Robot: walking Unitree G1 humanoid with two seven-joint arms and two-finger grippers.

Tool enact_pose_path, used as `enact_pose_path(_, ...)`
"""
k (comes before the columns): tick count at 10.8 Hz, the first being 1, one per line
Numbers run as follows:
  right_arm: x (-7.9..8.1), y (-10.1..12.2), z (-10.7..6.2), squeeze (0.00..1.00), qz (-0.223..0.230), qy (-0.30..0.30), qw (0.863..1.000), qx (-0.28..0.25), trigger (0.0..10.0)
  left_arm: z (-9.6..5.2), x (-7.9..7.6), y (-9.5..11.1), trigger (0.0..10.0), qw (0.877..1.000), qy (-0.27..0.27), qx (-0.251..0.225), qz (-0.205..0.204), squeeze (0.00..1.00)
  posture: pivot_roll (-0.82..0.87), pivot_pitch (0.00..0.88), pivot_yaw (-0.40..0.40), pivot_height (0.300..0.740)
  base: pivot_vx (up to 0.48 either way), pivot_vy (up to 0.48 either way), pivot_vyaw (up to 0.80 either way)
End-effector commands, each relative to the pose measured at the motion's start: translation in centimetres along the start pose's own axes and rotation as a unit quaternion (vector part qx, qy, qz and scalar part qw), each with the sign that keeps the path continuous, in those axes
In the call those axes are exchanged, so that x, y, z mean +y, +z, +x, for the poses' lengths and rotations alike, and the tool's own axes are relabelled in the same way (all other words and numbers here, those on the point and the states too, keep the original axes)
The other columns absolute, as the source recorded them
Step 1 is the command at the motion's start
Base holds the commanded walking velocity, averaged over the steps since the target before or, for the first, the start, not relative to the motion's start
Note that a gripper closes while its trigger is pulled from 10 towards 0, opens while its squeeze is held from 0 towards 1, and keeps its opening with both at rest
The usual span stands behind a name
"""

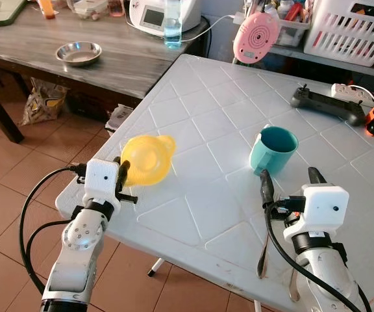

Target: Setting the table

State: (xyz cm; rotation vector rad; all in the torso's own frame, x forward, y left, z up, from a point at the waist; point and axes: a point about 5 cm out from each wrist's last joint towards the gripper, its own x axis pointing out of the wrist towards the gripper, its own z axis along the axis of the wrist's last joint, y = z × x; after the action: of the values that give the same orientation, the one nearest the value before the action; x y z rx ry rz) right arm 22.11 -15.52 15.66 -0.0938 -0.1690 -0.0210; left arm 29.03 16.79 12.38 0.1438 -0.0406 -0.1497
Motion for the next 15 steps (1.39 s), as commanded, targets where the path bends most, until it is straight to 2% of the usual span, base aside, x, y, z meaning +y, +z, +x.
enact_pose_path(1,-0.35,-0.18,-0.26,0.00,-0.002,-0.011,1.000,0.004,10.0,0.35,-0.34,0.24,10.0,1.000,-0.005,-0.001,-0.002,0.00,0.10,0.094,-0.027,0.740,0.000,0.000,-0.75)
enact_pose_path(6,-0.38,-0.21,-0.60,0.00,-0.002,-0.017,1.000,0.005,10.0,0.63,-0.83,0.19,10.0,1.000,-0.021,0.006,0.000,0.00,0.09,0.100,-0.016,0.740,0.000,0.276,-0.67)
enact_pose_path(15,-0.24,-0.28,-0.54,0.00,-0.004,-0.011,1.000,0.003,10.0,0.72,-1.33,-0.17,10.0,0.999,-0.030,0.010,0.006,0.00,0.09,0.095,-0.017,0.740,0.000,0.287,0.00)
